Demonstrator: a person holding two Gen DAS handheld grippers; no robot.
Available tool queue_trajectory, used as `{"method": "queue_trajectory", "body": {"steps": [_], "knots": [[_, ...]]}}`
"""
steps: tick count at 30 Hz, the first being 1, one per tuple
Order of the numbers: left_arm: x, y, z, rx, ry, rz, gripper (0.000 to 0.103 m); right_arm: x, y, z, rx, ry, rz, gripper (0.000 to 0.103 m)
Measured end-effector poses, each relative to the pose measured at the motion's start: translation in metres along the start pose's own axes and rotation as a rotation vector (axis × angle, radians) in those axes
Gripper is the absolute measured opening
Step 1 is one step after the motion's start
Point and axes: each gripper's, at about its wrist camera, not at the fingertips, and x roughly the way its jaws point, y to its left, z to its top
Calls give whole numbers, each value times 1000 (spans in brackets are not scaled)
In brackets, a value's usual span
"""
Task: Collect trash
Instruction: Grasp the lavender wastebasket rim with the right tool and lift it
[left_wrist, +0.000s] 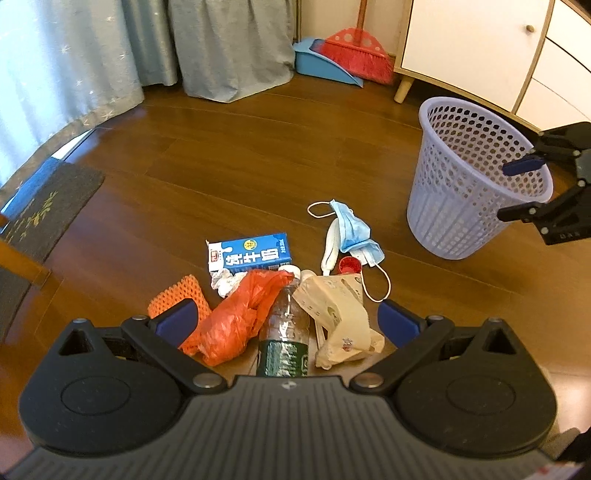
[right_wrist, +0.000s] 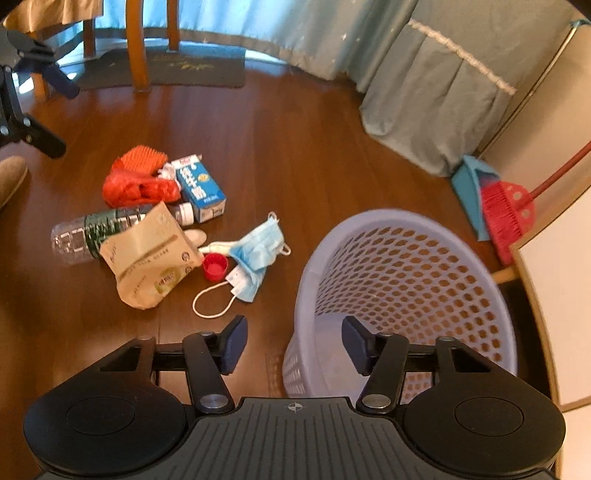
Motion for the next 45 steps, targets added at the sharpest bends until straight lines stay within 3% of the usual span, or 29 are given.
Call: {"method": "queue_trajectory", "body": {"steps": [4, 9, 20, 28, 35, 45], "knots": [[10, 4, 1, 24, -10, -22, 102, 19, -5, -7, -46, -17, 3, 41], [25, 7, 1, 67, -6, -58, 102, 37, -15, -15, 23, -41, 16, 25], [32, 1, 10, 153, -76, -147, 102, 53, -7, -21, 35, -63, -45, 8], [48, 6, -2, 161, -65, -204, 102, 57, 0, -14, 21, -56, -74, 4], [57, 13, -12, 147, -79, -225, 101, 75, 36, 0, -58, -33, -253, 5], [76, 14, -32, 164, -53, -268, 98, 97, 72, -27, -385, 75, -390, 5]]}}
